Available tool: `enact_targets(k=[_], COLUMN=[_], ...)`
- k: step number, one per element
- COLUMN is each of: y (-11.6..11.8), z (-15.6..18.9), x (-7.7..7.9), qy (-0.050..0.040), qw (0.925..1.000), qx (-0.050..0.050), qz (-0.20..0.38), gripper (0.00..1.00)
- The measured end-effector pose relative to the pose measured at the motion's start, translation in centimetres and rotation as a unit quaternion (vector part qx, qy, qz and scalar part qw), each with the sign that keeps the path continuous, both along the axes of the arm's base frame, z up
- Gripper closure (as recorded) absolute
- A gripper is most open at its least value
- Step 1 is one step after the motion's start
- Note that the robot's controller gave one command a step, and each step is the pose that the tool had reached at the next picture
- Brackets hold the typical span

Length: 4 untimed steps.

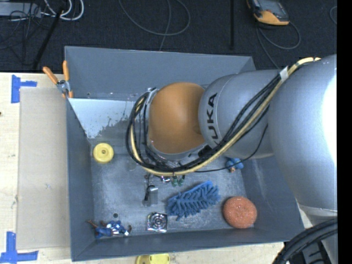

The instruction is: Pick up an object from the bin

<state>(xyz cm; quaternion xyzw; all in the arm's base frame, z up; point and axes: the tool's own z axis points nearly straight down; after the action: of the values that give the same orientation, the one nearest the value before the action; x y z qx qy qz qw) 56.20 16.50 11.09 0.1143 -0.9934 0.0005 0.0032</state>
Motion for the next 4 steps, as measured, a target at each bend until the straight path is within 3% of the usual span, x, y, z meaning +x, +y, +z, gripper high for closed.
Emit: enact_targets(k=[1, 2, 3, 4], y=[-0.7, -4.4, -7.0, -11.0], z=[0.9, -1.0, -0.9, -2.3], x=[-2.4, 0.6, -0.1, -0.1], qy=[-0.0021, -0.0037, -0.0031, -0.0037], qw=[0.9972, 0.9998, 0.9982, 0.9997], qx=[0.001, 0.002, 0.001, 0.002], qz=[0.075, 0.021, 0.061, 0.022], gripper=[0.00, 0.00, 0.00, 0.00])
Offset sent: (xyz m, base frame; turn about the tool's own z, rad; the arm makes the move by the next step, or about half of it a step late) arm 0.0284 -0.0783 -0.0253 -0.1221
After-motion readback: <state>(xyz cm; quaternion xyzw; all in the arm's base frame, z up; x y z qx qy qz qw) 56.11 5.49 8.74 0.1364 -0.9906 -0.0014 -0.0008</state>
